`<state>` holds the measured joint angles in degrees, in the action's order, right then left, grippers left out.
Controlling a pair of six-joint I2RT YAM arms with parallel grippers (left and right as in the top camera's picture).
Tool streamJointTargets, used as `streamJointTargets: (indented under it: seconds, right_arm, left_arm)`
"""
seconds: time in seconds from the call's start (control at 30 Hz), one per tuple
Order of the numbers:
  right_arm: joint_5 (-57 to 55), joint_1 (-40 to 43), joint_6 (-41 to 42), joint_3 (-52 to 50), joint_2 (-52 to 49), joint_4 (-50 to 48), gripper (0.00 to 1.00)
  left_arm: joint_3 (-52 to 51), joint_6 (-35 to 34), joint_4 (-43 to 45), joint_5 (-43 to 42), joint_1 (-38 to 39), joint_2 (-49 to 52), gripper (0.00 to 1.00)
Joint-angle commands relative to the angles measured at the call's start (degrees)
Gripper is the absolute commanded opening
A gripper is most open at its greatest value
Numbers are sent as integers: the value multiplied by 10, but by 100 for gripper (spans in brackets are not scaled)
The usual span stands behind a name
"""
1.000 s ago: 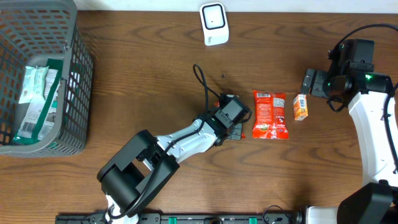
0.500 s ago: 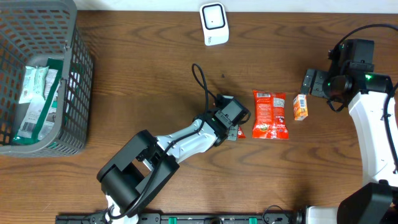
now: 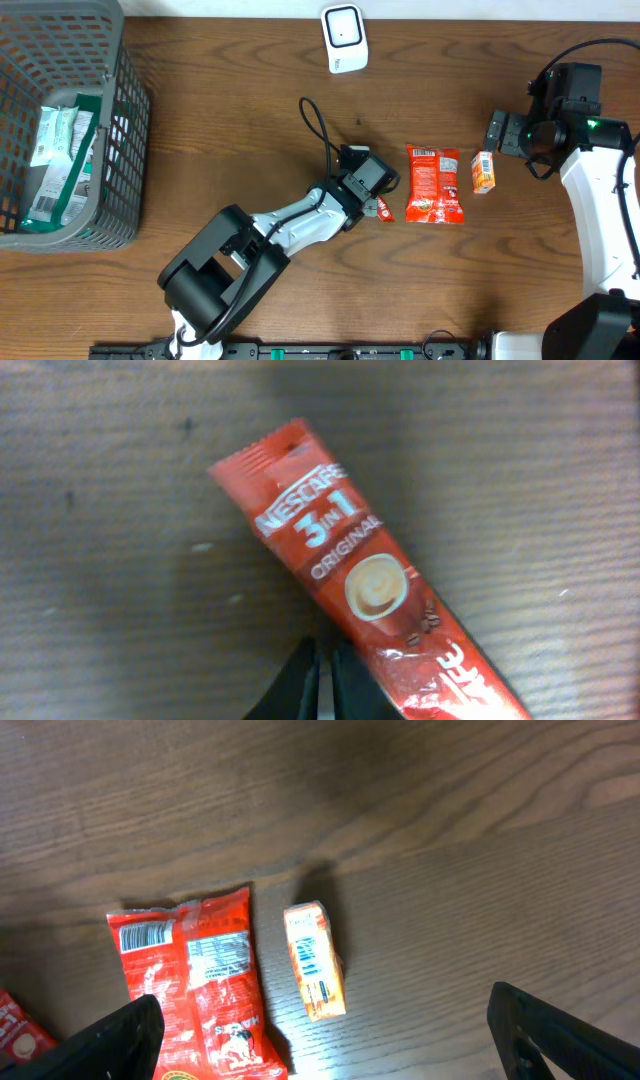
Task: Scan the item barcode
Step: 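Adjust the Nescafe stick upright next to the red packet and release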
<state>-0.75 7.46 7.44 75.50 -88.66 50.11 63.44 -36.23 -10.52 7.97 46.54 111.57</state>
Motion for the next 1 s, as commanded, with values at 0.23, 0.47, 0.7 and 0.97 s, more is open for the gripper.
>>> streamJointTargets:
  seconds: [0.23, 0.47, 0.7, 0.97]
  right_arm:
    - [2, 4, 9, 7, 2, 1, 99]
    - [2, 4, 8, 7, 2, 1, 99]
    - [2, 4, 9, 7, 2, 1, 99]
    - [2, 4, 9, 7, 2, 1, 99]
  left_arm:
    - [-7, -2, 77, -57, -2, 42, 16]
    - [-7, 47, 94, -87, -2, 42, 16]
    - [-7, 65, 62, -37, -2, -1, 13]
    - [-7, 70, -22, -39, -2, -56, 13]
